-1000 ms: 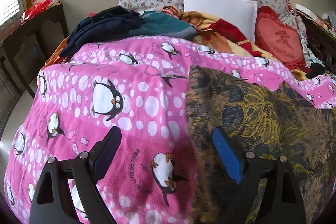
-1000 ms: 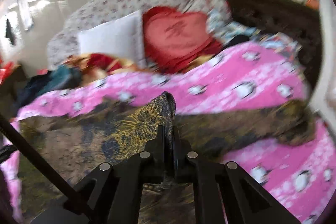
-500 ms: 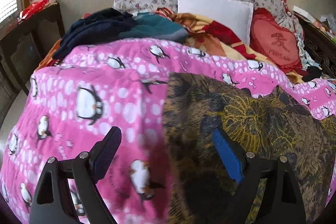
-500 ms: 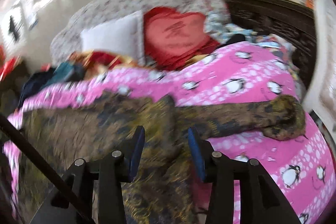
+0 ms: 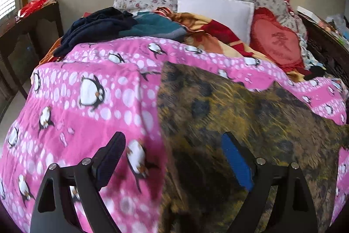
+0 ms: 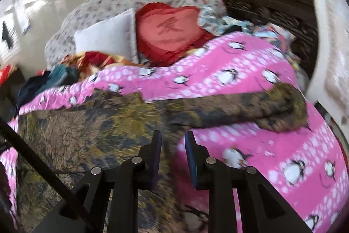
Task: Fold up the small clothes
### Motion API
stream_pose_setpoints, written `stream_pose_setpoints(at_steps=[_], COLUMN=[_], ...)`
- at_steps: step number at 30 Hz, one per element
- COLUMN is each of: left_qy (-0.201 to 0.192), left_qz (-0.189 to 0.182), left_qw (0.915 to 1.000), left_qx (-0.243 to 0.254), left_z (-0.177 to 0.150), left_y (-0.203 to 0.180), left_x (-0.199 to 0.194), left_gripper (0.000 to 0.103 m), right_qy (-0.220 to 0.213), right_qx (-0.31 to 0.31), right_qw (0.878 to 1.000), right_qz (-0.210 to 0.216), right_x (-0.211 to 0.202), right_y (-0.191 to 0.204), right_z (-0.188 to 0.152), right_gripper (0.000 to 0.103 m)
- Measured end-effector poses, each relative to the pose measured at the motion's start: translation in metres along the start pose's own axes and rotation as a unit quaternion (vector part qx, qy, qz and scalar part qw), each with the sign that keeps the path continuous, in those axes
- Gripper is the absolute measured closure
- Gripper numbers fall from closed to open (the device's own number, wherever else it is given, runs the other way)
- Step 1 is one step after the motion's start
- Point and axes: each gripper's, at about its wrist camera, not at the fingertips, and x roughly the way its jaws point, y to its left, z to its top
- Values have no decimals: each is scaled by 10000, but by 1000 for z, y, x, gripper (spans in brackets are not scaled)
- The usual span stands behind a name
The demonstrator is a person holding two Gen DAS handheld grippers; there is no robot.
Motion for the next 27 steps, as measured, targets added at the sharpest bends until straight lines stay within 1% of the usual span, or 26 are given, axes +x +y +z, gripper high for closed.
stream_pose_setpoints(at_steps=[1,2,3,4,6,7,8,10,11,13,14,15,16,18,20,21,23,24,25,26,27], left_qy=[82,154,225,293,397,407,395,327,299,268,267,273,276,281,320,343,383,385,375,363,356], left_qz=[1,16,42,87,117,102,82,36,17,15,23,27,30,33,30,32,56,71,91,99,96], left_qw=[9999,9997,9993,9989,9983,9984,9986,9992,9994,9995,9994,9993,9992,9992,9991,9990,9989,9989,9988,9988,9988], left_qx=[100,188,279,354,401,375,331,233,201,195,216,250,281,294,282,274,268,277,288,299,308], left_z=[-6,-9,-14,-18,-23,-23,-23,-22,-22,-21,-21,-20,-20,-20,-20,-20,-20,-20,-21,-22,-22], left_y=[-5,-9,-12,-15,-17,-16,-16,-14,-14,-16,-17,-18,-20,-22,-23,-23,-24,-24,-25,-25,-25], left_x=[2,4,8,11,15,15,13,8,5,2,2,2,1,1,2,2,2,2,0,-1,-2], left_gripper=[14,14,14,14,14,14,14,14,14,14,14,14,14,14,14,14,14,14,14,14,14], right_qy=[136,393,551,512,421,335,213,108,57,5,4,-11,-50,-111,-109,-60,76,53,6,-90,-89], right_qx=[-9,79,231,385,657,767,879,1125,1441,1911,2019,2142,2249,2499,2773,2817,2912,3036,3177,3319,3309], right_qw=[9999,9992,9982,9976,9957,9954,9954,9935,9895,9812,9787,9751,9711,9630,9556,9543,9508,9479,9447,9416,9424], right_qz=[36,81,110,252,502,468,316,115,-52,-256,-362,-576,-793,-1006,-995,-1001,-1054,-957,-807,-559,-472], right_x=[8,23,34,33,20,13,2,-9,-15,-20,-20,-19,-18,-15,-11,-5,10,13,18,22,22], right_y=[3,3,-2,-8,-24,-35,-51,-79,-106,-143,-153,-166,-178,-196,-209,-212,-220,-227,-232,-237,-239], right_z=[-1,-4,-8,-10,-12,-13,-12,-13,-14,-19,-19,-21,-22,-23,-24,-22,-19,-20,-20,-19,-18], right_gripper=[79,79,76,76,75,70,65,45,42,40,40,35,27,23,22,20,20,20,28,45,93])
